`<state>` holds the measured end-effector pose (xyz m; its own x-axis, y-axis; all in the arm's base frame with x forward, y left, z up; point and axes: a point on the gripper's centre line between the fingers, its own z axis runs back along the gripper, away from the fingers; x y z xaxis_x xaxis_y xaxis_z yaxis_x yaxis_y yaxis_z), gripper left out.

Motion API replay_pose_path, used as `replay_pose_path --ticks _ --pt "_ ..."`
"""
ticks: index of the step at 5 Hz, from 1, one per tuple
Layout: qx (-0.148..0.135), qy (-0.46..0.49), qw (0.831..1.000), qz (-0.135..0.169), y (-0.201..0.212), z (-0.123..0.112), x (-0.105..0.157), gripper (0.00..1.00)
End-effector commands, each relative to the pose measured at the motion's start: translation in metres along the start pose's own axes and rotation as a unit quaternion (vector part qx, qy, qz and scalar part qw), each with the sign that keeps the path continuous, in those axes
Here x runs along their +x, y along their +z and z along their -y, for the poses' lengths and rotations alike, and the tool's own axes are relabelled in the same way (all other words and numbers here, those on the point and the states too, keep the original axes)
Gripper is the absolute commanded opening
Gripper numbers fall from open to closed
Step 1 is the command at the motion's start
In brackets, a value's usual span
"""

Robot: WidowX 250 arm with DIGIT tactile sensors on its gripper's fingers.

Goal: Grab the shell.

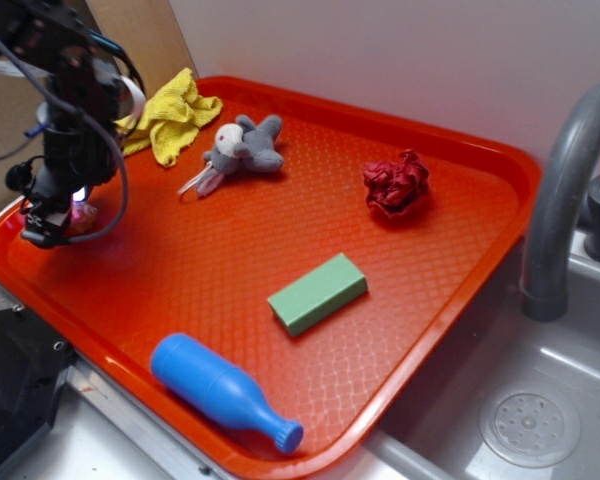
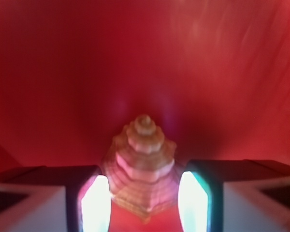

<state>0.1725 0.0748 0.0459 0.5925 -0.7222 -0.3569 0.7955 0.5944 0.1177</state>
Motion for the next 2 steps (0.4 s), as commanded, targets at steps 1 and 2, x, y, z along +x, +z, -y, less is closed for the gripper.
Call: replay_pose_path --ticks 1,2 --pt "-0.014 0.266 0.951 0.154 0.129 0.009 0.014 0.0" --pt "-0.041 0.354 0.92 0.163 0.171 0.009 0.009 0.0"
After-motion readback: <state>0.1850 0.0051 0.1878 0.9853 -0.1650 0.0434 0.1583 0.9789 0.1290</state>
